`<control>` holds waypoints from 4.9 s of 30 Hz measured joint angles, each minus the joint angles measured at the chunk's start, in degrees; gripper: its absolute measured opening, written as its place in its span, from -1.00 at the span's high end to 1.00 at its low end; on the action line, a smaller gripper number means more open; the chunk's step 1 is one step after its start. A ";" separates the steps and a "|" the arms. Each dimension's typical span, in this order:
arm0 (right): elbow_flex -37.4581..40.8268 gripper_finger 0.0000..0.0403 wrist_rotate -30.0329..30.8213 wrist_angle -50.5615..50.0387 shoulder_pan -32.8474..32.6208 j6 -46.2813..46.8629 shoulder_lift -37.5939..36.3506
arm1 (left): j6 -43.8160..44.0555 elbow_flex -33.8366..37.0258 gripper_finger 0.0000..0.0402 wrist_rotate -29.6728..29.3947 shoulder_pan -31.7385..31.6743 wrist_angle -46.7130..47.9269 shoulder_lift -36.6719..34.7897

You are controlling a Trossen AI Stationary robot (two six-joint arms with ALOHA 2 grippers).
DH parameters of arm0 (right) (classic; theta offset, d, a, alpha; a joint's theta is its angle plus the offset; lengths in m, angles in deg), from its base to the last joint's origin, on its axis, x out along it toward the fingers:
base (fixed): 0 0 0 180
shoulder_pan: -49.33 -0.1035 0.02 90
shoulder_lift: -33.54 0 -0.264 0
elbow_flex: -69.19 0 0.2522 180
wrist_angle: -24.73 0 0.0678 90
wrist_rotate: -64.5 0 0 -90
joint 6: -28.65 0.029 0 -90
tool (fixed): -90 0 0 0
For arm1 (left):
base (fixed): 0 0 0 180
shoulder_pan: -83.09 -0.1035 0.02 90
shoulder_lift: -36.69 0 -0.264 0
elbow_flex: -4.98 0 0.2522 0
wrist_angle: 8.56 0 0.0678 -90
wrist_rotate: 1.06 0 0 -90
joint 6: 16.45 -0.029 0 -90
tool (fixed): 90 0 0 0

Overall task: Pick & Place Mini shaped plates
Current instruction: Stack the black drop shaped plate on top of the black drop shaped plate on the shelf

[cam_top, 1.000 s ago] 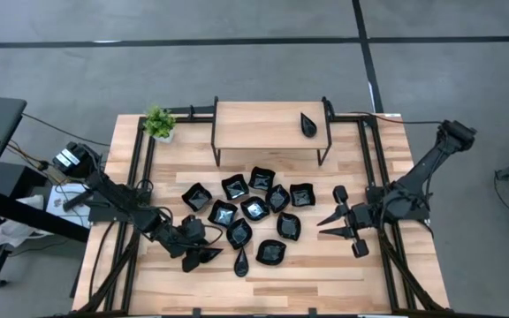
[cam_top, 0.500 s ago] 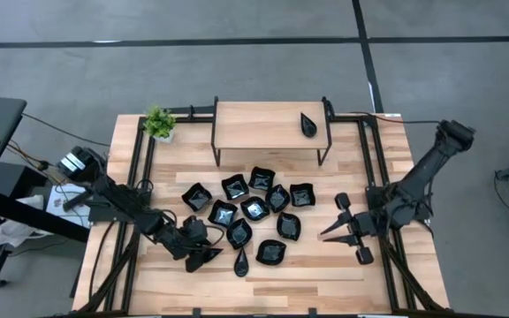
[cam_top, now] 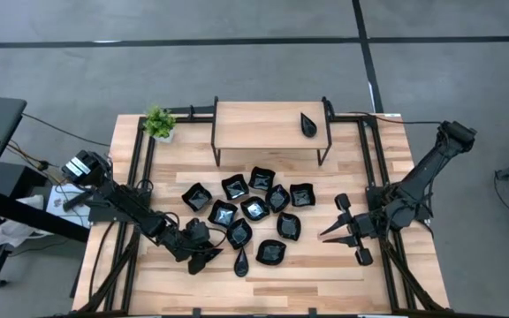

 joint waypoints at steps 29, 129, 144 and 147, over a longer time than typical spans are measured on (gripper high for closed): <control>0.00 0.62 0.00 -0.02 0.22 -0.28 0.00 | -0.42 0.20 0.83 0.88 0.00 -0.11 -2.26; 0.00 0.62 0.02 -1.51 0.24 0.00 0.00 | -2.70 0.20 0.38 1.14 0.96 2.72 -8.55; 0.00 0.62 0.02 -1.51 0.24 0.15 0.00 | 7.00 0.17 0.38 2.64 0.96 1.32 -3.17; 0.00 0.62 0.02 -1.51 0.24 0.15 0.00 | 7.06 0.11 0.38 2.63 0.96 0.68 -3.17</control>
